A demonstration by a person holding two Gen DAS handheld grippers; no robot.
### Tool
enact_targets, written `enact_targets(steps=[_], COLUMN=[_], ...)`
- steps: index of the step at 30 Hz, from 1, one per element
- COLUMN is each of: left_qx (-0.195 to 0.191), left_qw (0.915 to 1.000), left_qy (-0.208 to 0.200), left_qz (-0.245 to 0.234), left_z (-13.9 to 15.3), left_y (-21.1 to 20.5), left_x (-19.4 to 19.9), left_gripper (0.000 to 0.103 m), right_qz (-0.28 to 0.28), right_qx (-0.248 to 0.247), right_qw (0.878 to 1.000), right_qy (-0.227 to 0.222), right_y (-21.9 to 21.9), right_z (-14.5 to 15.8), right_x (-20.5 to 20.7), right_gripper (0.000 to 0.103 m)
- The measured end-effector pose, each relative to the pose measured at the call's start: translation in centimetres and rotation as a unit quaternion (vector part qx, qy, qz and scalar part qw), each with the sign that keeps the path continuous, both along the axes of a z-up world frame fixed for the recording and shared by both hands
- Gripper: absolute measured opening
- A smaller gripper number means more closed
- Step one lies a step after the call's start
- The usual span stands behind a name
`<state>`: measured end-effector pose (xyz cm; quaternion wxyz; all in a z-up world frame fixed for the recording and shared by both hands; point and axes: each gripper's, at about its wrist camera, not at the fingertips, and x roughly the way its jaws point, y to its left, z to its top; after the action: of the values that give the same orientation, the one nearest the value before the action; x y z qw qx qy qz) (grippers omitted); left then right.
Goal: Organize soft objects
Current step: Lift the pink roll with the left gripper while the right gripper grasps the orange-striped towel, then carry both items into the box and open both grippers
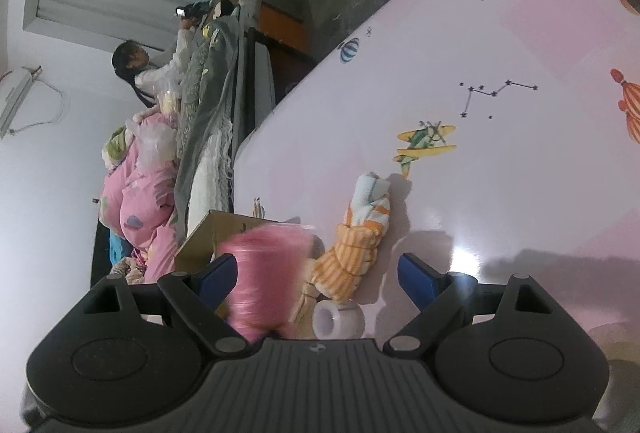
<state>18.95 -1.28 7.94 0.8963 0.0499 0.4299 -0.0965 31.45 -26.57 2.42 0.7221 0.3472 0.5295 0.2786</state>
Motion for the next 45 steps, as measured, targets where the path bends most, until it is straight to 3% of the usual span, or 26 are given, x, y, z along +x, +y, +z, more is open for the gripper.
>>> enact_targets(steps=[3,10,18,21,23,27,32,37,42,45], left_qx=[-0.029,-0.078,-0.101,-0.104,-0.107,-0.106,-0.109,-0.107,-0.093,-0.084], left_qw=[0.9985,0.9863,0.9812,0.9805,0.9796,0.9779,0.975,0.9706,0.969,0.9675], left_qy=[-0.035,-0.098,-0.11,-0.112,-0.114,-0.118,-0.124,-0.142,-0.154,-0.16], left_qz=[0.03,0.108,0.123,0.124,0.127,0.136,0.149,0.162,0.17,0.177], left_z=[1.7,4.0,4.2,4.3,4.3,4.7,5.8,7.6,9.2,9.6], left_y=[2.3,7.3,9.2,9.7,9.8,10.4,10.4,11.0,11.9,12.6], left_x=[-1.8,-4.2,-4.5,-5.0,-5.7,-6.7,-8.9,-11.9,-15.2,-16.7], left_gripper=[0.039,0.039,0.039,0.039,0.039,0.039,0.039,0.039,0.039,0.039], right_qz=[-0.003,-0.001,0.014,0.027,0.027,0.028,0.014,0.008,0.041,0.08], right_qx=[-0.015,-0.111,-0.17,-0.192,-0.201,-0.199,-0.174,-0.138,-0.09,-0.055], right_qw=[1.0,0.993,0.982,0.979,0.978,0.98,0.984,0.986,0.979,0.974], right_qy=[-0.001,0.037,0.077,0.054,0.041,0.011,-0.025,-0.091,-0.177,-0.207], right_y=[1.5,6.2,10.8,11.8,11.8,11.0,8.8,6.5,6.5,8.3], right_z=[0.3,-2.0,-5.9,-5.8,-5.8,-5.2,-2.9,2.0,8.2,11.1], right_x=[0.1,2.4,4.9,4.9,4.5,3.6,2.0,-1.3,-6.1,-8.4], right_gripper=[0.064,0.061,0.041,0.033,0.022,0.014,0.011,0.011,0.011,0.011])
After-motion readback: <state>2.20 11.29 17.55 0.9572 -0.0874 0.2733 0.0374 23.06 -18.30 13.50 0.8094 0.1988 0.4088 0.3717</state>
